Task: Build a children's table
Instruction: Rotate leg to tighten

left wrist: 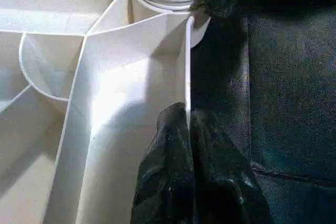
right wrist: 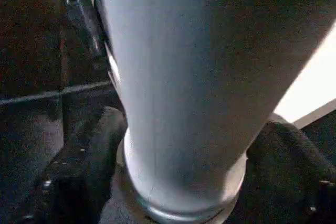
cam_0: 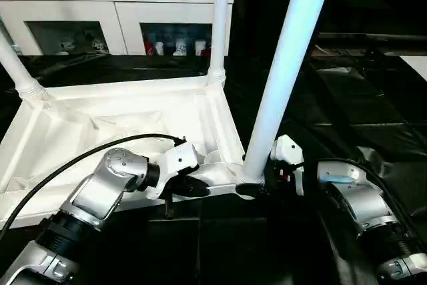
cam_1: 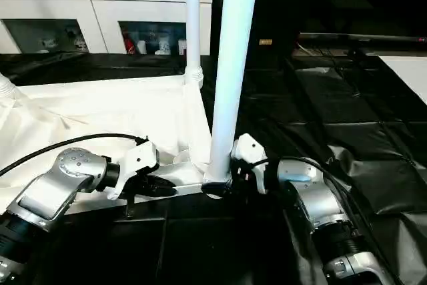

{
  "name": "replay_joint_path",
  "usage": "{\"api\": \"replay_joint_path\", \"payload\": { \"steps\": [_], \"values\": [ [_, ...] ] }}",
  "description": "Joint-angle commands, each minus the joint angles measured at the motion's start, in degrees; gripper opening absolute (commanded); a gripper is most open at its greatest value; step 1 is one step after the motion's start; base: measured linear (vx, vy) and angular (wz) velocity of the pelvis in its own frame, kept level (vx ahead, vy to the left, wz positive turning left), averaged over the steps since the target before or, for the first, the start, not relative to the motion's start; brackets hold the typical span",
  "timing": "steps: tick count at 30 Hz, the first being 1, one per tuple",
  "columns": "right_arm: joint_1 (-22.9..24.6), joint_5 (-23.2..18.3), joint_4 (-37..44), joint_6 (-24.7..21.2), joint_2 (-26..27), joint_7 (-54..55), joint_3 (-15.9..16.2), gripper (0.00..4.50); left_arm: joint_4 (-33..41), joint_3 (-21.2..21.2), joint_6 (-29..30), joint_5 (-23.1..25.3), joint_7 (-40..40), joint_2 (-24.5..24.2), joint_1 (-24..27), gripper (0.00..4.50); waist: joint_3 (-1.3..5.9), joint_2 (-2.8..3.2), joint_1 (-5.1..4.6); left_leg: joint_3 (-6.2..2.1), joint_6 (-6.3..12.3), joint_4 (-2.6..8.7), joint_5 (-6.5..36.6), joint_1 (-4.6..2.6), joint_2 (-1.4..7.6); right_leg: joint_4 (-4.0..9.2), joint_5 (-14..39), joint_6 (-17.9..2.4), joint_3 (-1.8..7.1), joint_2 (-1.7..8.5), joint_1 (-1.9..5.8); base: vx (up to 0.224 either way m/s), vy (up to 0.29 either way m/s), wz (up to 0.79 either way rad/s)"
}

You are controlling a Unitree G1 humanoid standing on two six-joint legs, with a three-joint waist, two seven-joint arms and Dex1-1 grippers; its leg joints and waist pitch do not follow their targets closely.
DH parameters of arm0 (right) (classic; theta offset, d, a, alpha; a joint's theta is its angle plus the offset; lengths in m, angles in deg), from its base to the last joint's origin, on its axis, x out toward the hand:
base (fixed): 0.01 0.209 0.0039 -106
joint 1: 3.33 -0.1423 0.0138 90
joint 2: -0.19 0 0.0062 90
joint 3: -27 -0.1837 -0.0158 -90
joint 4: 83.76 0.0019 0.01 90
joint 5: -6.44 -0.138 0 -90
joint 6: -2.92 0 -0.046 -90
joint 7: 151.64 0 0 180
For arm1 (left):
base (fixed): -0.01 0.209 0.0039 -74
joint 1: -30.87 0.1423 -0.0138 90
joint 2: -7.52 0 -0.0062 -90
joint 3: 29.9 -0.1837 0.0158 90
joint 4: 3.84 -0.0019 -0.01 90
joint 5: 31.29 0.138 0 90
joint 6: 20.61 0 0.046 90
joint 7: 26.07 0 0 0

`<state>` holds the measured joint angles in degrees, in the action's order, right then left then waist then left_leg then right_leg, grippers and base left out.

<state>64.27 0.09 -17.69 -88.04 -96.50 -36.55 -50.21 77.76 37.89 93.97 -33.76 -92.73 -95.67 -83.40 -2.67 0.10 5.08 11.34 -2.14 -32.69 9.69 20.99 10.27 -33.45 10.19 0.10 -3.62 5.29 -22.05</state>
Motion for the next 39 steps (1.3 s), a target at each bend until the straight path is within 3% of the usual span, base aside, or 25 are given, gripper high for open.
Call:
{"api": "replay_joint_path", "payload": {
  "steps": [1, 6, 15, 19, 23, 26, 29, 30, 32, 34, 36, 39],
  "values": [
    [-0.57, 0.56, -0.71, 0.83, -0.44, 0.16, 0.41, 3.26, -1.71, -2.57, 1.42, 1.39, -0.50, -0.66, 1.36, 0.00, 3.36, -0.27, 0.00, -1.33, 1.53, 3.79, 14.10, -0.97, 3.03, 3.14, 12.51, -13.45, 2.45, 3.25, 1.86, 0.000, 0.000, 0.00],
    [-0.90, 0.16, -1.29, 1.03, 0.10, 0.22, -0.16, 2.84, -1.88, -2.46, 1.48, 1.28, -0.38, -0.64, 1.27, 0.00, 3.35, -0.33, 0.00, -1.35, 1.53, 3.78, 14.35, -0.94, 3.03, 3.16, 12.97, -13.43, 2.44, 3.25, 1.91, 0.000, 0.000, 0.00],
    [-0.21, -1.00, -1.24, 0.98, 1.02, 0.44, -0.50, 2.72, -2.06, -2.22, 1.68, 0.81, -0.50, -0.40, 1.22, 0.00, 3.41, -0.19, 0.03, -1.34, 1.61, 3.73, 14.08, -0.99, 3.02, 3.05, 12.05, -13.72, 2.41, 3.20, 1.90, 0.000, 0.000, 0.00],
    [0.39, -2.77, -2.52, 0.74, 5.03, 5.46, -2.83, 2.72, -3.82, -1.53, 1.26, 1.66, 3.64, 2.22, 0.83, 0.00, 3.27, -0.23, -0.12, -1.39, 1.04, 3.83, 15.65, -1.02, 2.98, 3.33, 14.10, -13.54, 2.41, 3.29, 1.73, 0.000, 0.000, 0.00],
    [0.54, -3.24, -4.93, -0.54, 12.91, 17.45, -5.50, 2.72, -7.32, 0.25, 2.06, 2.31, 12.12, 8.53, -0.21, 0.00, 2.94, 0.00, -0.38, -1.58, -0.92, 4.09, 19.30, -1.27, 2.92, 4.08, 20.90, -11.60, 2.53, 3.51, 1.29, 0.000, 0.000, 0.00],
    [0.13, -1.67, -6.78, -1.96, 19.02, 28.42, -6.65, 2.72, -10.27, 2.12, 4.43, 2.66, 19.77, 14.21, -1.33, 0.00, 2.67, 0.15, -0.61, -2.05, -2.52, 4.35, 23.49, -1.61, 2.85, 4.90, 27.66, -8.93, 2.29, 3.61, 0.90, 0.000, 0.000, 0.00],
    [-1.03, 0.37, -9.31, -2.29, 21.77, 36.19, -7.49, 2.72, -12.57, 3.07, 5.09, 3.69, 25.08, 17.23, -2.15, 0.00, 2.39, 0.09, -1.15, -2.51, -3.60, 4.44, 27.94, -2.04, 2.55, 5.84, 34.41, -5.99, 1.76, 3.60, 0.49, 0.000, 0.000, 0.00],
    [-2.02, 2.04, -11.33, -2.26, 23.13, 41.17, -7.90, 2.72, -14.22, 3.48, 5.14, 4.59, 28.47, 18.98, -2.72, 0.00, 2.40, 0.07, -1.29, -2.66, -3.73, 4.50, 28.31, -1.92, 2.53, 5.94, 34.96, -5.38, 1.64, 3.63, 0.64, 0.000, 0.000, 0.00],
    [-3.39, 3.66, -13.98, -1.65, 24.99, 46.76, -8.48, 2.71, -16.48, 3.41, 4.86, 5.74, 31.98, 21.07, -3.59, 0.00, 2.36, 0.24, -1.77, -2.82, -3.99, 4.52, 30.15, -2.32, 2.51, 6.44, 35.52, -4.73, 1.35, 3.51, 0.19, -0.026, 0.011, -0.01],
    [-4.19, 4.27, -15.10, -1.21, 26.42, 48.79, -8.97, 2.71, -17.89, 3.64, 4.43, 6.37, 33.18, 22.28, -4.26, 0.00, 2.10, 0.04, -2.32, -2.93, -3.65, 4.09, 34.00, -3.20, 2.09, 7.55, 38.46, -2.98, 0.57, 3.24, -0.48, 0.000, 0.000, 0.00],
    [-4.65, 5.35, -15.33, -1.15, 26.93, 49.03, -8.30, 2.71, -18.64, 3.66, 4.23, 6.94, 33.38, 22.67, -4.77, 0.00, 2.10, 0.42, -2.58, -3.26, -3.48, 4.42, 35.50, -3.04, 2.16, 7.78, 38.66, -2.04, 0.13, 3.17, -0.09, 0.000, 0.000, 0.00],
    [-4.66, 6.53, -14.92, -0.18, 27.03, 48.16, -6.80, 2.71, -19.35, 3.71, 4.37, 7.28, 33.40, 22.66, -5.48, 0.00, 2.07, 0.82, -2.77, -3.77, -4.06, 5.19, 38.65, -2.99, 2.41, 7.66, 35.38, -2.51, -0.06, 3.05, 0.25, 0.000, 0.000, 0.00]
  ]
}}
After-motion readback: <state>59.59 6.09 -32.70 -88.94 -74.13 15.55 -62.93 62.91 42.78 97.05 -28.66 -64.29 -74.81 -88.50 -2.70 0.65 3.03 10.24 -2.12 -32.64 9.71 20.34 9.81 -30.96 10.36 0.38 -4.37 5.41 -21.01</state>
